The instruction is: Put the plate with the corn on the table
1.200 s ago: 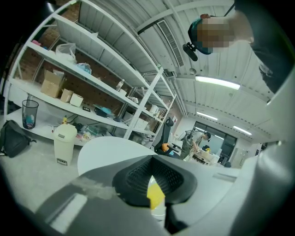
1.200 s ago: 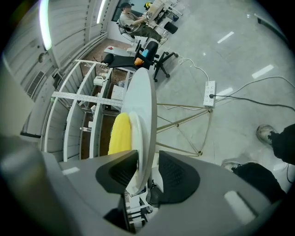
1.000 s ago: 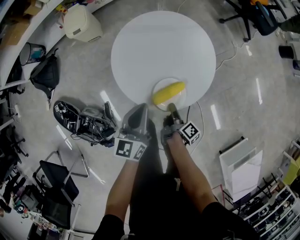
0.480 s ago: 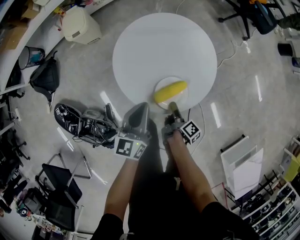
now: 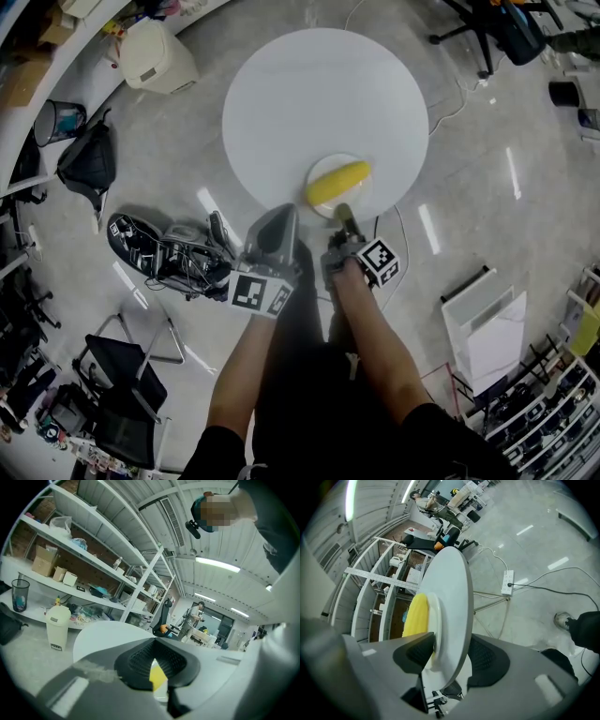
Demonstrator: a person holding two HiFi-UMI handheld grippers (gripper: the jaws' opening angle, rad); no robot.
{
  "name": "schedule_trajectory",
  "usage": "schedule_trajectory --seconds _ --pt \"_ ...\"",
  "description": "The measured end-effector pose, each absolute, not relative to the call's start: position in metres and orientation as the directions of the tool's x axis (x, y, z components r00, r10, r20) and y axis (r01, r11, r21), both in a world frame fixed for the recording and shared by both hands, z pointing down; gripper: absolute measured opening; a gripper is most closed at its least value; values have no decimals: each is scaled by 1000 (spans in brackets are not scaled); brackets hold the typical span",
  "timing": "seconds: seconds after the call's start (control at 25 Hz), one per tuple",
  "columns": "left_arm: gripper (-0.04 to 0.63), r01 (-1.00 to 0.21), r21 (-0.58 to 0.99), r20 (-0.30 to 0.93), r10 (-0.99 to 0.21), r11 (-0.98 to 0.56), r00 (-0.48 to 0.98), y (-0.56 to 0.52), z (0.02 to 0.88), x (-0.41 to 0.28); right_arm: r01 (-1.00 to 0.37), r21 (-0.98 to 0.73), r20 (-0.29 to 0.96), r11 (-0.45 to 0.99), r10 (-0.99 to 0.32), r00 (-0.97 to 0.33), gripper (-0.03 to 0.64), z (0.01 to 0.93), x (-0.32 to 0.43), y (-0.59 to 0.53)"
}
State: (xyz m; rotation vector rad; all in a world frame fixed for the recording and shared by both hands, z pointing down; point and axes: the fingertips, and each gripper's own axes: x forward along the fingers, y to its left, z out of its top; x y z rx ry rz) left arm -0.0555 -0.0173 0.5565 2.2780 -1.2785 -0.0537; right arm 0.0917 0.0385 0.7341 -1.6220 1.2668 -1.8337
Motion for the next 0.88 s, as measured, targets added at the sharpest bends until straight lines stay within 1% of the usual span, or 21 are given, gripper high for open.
schedule_trajectory --seconds 0.68,0.88 --pt "5 -767 463 220 -780 -445 586 -32 559 -59 -280 -788 611 -548 -755 -238 303 739 89 23" --pt "5 -766 466 221 -780 -442 585 -38 560 -64 -297 -769 633 -567 -742 -220 344 741 88 18"
